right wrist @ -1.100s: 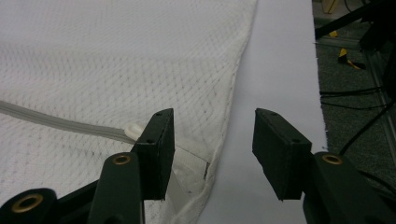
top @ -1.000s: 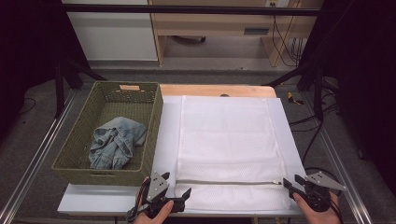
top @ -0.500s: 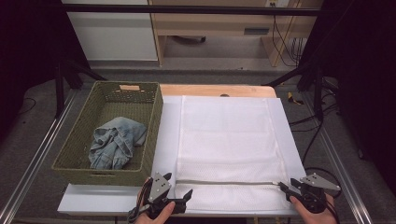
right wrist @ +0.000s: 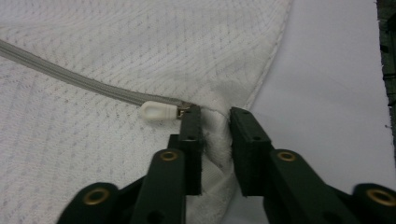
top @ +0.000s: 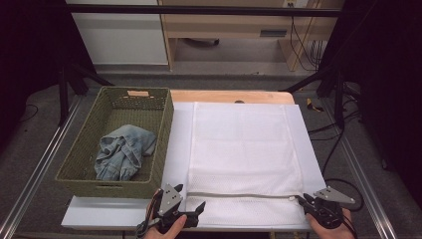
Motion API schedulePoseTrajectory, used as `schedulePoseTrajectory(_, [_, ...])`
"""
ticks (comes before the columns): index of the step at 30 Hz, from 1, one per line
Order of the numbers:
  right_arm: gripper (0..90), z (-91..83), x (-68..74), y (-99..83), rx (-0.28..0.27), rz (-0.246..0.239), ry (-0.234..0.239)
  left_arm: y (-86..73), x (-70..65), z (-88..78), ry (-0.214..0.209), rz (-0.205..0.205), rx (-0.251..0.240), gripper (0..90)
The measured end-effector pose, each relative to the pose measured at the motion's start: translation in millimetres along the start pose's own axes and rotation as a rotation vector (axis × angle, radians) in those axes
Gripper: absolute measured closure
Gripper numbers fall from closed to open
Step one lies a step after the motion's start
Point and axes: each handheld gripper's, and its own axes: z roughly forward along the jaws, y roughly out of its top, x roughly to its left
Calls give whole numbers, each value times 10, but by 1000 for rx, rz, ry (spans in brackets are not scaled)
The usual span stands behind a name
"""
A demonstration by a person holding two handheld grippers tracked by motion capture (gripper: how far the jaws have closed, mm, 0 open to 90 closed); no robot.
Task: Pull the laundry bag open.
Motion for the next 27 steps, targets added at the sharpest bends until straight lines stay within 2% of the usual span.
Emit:
schedulePoseTrajectory(1, [814, 6, -1, 5, -1, -10, -1, -2, -2, 2, 1, 0, 0, 97])
schedulePoseTrajectory(5, [835, 11, 19, 38, 1, 7, 0, -8, 0, 8, 3, -2, 4, 97])
schedulePoseTrajectory(6, [837, 17, 3, 42, -12, -1, 2, -6, 8, 7, 6, 1, 3, 97])
schedulePoseTrajectory(8, [838, 5, 1, 58, -28, 15, -1, 3, 19, 5, 6, -1, 6, 102])
schedulePoseTrajectory(14, [840, -119, 36, 150, -120, -8, -17, 51, 33, -1, 7, -6, -2, 103])
schedulePoseTrajectory(21, [839, -220, 71, 216, -183, -51, -25, 121, -21, 101, -43, 22, 8, 57])
schedulePoseTrajectory(27, [839, -226, 76, 229, -204, -47, -18, 271, -103, 280, -95, 64, 17, 43])
